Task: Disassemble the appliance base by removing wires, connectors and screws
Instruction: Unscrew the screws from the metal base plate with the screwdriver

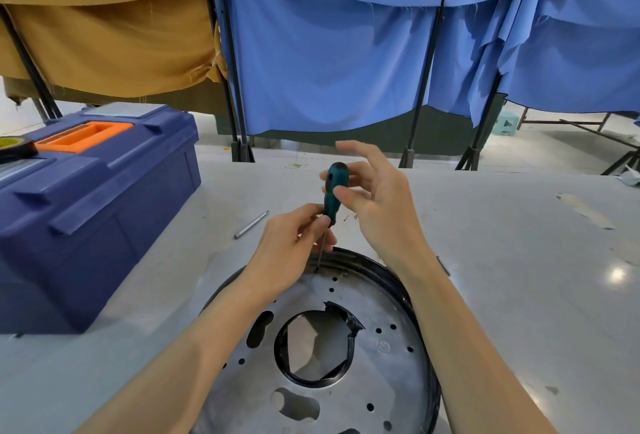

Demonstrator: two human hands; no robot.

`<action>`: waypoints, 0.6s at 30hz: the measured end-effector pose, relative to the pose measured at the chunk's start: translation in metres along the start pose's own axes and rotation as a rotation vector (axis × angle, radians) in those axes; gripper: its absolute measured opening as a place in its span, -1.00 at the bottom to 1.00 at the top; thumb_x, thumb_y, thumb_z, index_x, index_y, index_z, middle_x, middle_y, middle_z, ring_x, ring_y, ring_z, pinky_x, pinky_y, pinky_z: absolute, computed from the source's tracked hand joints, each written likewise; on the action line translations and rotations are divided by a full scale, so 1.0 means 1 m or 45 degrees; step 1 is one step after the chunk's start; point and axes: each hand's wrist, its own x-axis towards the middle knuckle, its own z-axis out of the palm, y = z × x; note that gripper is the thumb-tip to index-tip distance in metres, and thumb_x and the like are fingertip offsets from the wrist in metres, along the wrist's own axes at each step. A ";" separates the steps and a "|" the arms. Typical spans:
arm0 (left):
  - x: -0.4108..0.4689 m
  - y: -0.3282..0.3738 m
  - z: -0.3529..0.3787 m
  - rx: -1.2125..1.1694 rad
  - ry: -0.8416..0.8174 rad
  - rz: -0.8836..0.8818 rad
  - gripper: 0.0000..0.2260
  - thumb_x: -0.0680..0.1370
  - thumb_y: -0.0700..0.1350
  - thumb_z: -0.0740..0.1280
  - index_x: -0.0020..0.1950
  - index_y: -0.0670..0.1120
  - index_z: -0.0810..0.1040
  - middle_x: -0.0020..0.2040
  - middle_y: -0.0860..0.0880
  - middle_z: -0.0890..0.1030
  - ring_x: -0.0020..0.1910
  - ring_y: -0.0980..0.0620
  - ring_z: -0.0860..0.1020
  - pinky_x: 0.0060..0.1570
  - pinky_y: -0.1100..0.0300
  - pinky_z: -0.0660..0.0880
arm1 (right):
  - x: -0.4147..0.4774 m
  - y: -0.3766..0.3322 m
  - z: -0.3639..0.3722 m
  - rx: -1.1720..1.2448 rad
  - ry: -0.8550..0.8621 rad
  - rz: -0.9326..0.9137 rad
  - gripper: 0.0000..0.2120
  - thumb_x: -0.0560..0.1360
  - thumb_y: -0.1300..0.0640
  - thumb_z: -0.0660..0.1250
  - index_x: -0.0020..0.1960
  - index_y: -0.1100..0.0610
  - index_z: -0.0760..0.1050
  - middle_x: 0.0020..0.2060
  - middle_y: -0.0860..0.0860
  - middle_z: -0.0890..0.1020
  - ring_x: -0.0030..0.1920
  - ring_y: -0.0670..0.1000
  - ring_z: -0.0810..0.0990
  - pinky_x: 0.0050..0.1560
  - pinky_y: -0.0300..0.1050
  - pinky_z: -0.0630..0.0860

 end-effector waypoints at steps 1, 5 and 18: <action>0.000 0.000 0.000 0.008 -0.011 -0.005 -0.83 0.63 -0.19 0.21 0.00 0.03 0.55 -0.25 -0.03 0.66 -0.20 -0.05 0.65 -0.02 -0.12 0.59 | 0.000 0.000 0.000 0.033 -0.011 -0.001 -0.60 0.51 0.43 0.29 0.26 0.11 0.46 0.01 0.06 0.65 0.02 -0.04 0.63 0.01 -0.25 0.58; 0.000 -0.001 0.001 0.028 0.045 -0.008 -0.90 0.56 -0.06 0.35 0.05 -0.02 0.50 -0.24 0.00 0.66 -0.24 0.03 0.65 -0.06 -0.07 0.61 | -0.003 0.000 0.005 -0.048 -0.046 -0.042 -0.71 0.49 0.22 0.41 0.19 0.04 0.54 0.09 0.00 0.56 0.06 -0.06 0.55 -0.03 -0.31 0.55; 0.000 -0.001 0.001 0.067 0.044 0.010 -0.87 0.57 0.01 0.29 0.09 0.04 0.49 -0.24 0.02 0.66 -0.23 0.10 0.64 -0.10 0.06 0.60 | -0.002 0.000 0.004 -0.118 0.000 -0.009 -0.54 0.49 0.23 0.42 0.35 0.01 0.48 0.09 0.01 0.55 0.02 -0.12 0.54 0.01 -0.30 0.55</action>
